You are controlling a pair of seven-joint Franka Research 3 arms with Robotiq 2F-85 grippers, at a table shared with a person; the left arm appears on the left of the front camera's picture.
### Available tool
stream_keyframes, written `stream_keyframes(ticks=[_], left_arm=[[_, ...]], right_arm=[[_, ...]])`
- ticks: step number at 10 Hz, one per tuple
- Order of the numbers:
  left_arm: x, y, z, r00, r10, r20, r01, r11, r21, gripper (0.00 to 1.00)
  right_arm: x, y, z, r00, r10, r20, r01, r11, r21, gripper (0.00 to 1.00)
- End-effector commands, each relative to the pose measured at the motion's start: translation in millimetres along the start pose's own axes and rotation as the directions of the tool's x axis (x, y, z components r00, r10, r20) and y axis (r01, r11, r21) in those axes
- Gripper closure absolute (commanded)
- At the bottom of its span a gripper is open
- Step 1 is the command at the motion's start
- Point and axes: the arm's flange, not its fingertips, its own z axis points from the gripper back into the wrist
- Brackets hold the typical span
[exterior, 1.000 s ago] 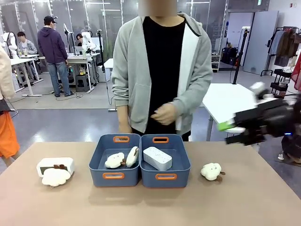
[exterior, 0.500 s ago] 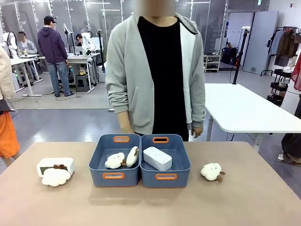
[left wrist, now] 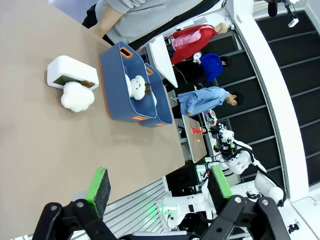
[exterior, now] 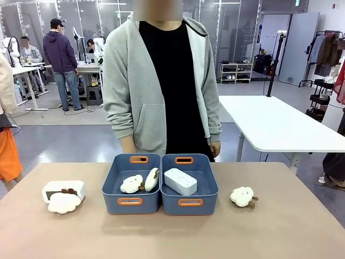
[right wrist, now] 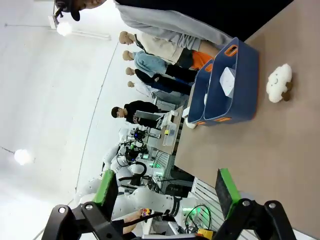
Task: Sort the digital clocks into the basket.
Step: Pick up the Digital clock from the table and place it into the empty Plastic storage basket.
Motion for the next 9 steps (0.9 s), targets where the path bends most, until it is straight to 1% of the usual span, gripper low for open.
stream_keyframes(ticks=[1,2,3,4,5,6,7,8,9], left_arm=[[0,0,0,1.0,0.0,0.0,0.0,1.0,0.0,0.0],[-10,-32,0,0.964,-0.243,-0.108,0.255,0.96,0.115,0.0],[-5,-43,-23,0.877,-0.369,-0.308,0.455,0.843,0.287,0.0],[6,-48,-54,0.775,-0.416,-0.476,0.612,0.68,0.404,0.0],[23,-52,-77,0.668,-0.452,-0.592,0.74,0.493,0.458,0.0],[43,-58,-102,0.539,-0.514,-0.667,0.842,0.359,0.404,0.0],[57,-61,-128,0.339,-0.584,-0.737,0.938,0.276,0.212,0.0],[66,-62,-146,0.236,-0.581,-0.779,0.967,0.219,0.13,0.0],[70,-64,-165,0.2,-0.552,-0.809,0.964,0.259,0.062,0.0]], right_arm=[[0,7,3,1.0,-0.003,0.002,0.003,1.0,0.005,0.0],[0,7,3,1.0,-0.003,0.002,0.003,1.0,0.005,0.0],[0,7,3,1.0,-0.003,0.002,0.003,1.0,0.005,0.0],[0,7,3,1.0,-0.003,0.002,0.003,1.0,0.005,0.0],[0,7,3,1.0,-0.003,0.002,0.003,1.0,0.005,0.0],[0,7,3,1.0,-0.003,0.002,0.003,1.0,0.005,0.0],[0,7,3,1.0,-0.003,0.002,0.003,1.0,0.005,0.0],[0,7,3,1.0,-0.003,0.002,0.003,1.0,0.005,0.0],[0,7,3,1.0,-0.003,0.002,0.003,1.0,0.005,0.0]])
